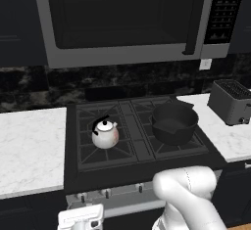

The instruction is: Pick the kettle from the counter and place it on a stove burner. Then turn the burner on.

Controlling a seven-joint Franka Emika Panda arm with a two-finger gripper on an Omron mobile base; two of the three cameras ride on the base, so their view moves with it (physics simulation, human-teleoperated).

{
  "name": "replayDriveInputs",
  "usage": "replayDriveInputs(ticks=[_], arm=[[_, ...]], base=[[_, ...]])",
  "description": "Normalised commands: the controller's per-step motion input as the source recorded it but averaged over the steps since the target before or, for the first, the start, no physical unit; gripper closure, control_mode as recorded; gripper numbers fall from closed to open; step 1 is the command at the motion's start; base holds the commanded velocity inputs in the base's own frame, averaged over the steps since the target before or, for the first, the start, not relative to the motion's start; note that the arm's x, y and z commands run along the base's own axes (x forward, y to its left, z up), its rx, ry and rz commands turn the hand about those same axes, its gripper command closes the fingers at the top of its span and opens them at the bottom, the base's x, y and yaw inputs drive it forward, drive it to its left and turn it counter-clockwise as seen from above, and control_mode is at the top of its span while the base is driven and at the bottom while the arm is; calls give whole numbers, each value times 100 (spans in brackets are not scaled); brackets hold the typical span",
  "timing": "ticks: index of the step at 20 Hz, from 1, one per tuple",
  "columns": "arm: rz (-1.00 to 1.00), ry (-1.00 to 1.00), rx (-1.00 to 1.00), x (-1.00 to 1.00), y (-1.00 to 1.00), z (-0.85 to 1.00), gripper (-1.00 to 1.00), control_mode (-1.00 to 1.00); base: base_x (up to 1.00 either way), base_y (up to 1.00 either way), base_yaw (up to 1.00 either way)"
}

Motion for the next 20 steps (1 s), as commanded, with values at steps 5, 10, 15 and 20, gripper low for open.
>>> replayDriveInputs(ticks=[5, 10, 15, 20], arm=[[0, 0, 0, 5, 3, -5, -100, -100], [-1, 0, 0, 0, 0, 2, -100, -100], [-1, -1, 0, 0, 0, 14, -100, -100], [-2, -2, 0, 0, 0, 19, -100, -100]], base=[[0, 0, 0], [0, 0, 0], [0, 0, 0], [0, 0, 0]])
